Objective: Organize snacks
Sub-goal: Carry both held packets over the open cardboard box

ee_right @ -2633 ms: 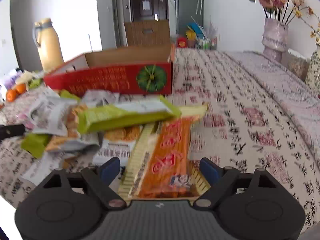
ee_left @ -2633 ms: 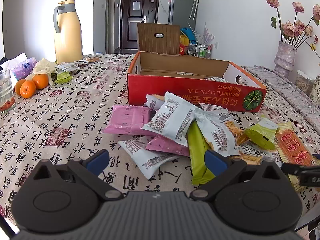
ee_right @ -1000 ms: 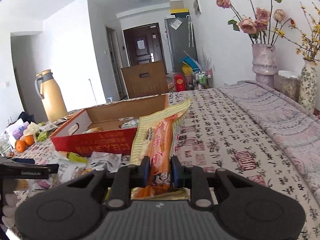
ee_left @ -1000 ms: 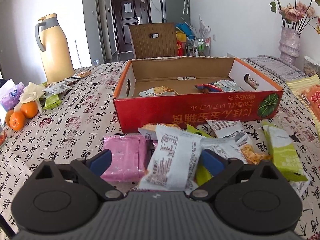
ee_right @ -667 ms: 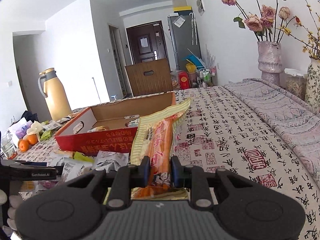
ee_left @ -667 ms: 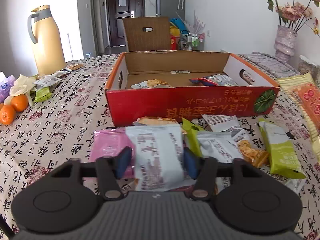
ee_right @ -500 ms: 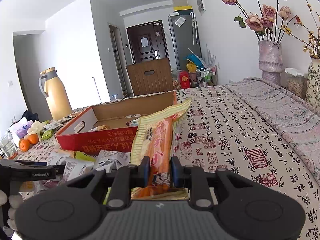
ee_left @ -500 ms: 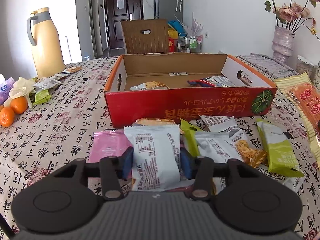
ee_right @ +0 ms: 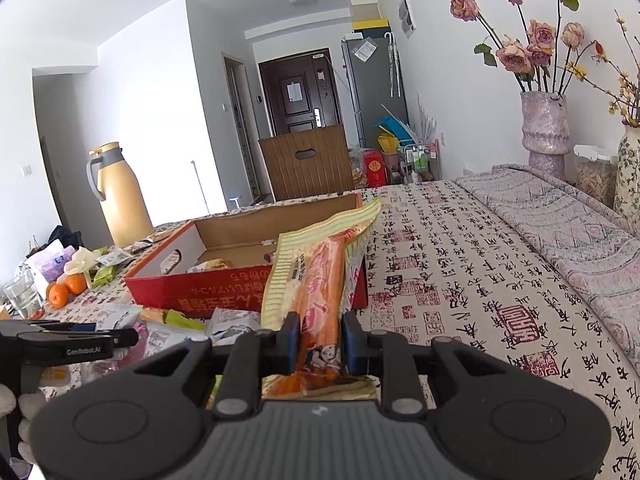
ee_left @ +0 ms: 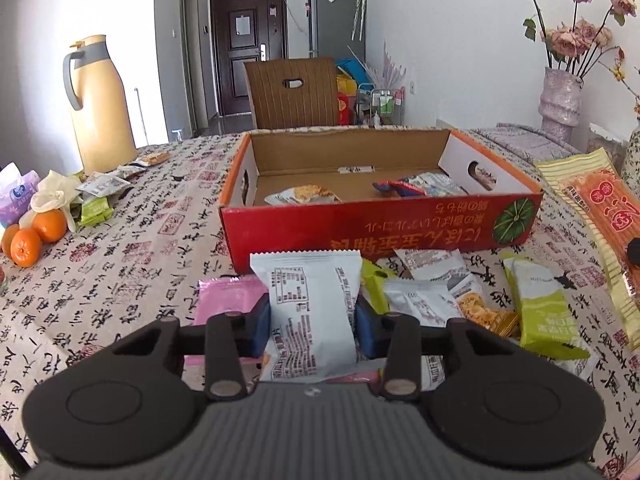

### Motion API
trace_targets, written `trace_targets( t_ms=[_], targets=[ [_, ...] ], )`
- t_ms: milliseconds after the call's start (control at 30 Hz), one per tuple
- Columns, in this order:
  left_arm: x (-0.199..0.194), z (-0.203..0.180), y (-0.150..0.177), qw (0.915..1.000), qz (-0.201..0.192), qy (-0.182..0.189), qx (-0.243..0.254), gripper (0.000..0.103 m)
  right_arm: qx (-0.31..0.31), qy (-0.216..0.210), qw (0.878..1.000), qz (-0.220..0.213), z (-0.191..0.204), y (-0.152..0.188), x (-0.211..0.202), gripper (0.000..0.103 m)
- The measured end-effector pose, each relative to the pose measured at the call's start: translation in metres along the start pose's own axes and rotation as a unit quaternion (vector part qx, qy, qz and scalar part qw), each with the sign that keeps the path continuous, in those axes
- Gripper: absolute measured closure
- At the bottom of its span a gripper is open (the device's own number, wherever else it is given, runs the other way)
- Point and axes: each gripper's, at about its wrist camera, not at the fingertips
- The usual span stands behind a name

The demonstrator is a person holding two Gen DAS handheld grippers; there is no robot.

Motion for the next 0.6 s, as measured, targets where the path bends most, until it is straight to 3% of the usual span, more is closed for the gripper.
trace_targets(
  t_ms=[600],
  targets=[
    [-0.02, -0.008, -0.041, 0.999, -0.041, -0.017, -0.003, 0.061, 0.002, -0.024, 0.999, -0.025, 0.016, -0.02, 0.001, 0.082]
  ],
)
Point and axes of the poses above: each gripper's, at about its wrist camera, not at the fingertips, and x roughly the way its jaws point, z to its left, y to its underside, and after that the axes turned 9 degrees about y, right-handed
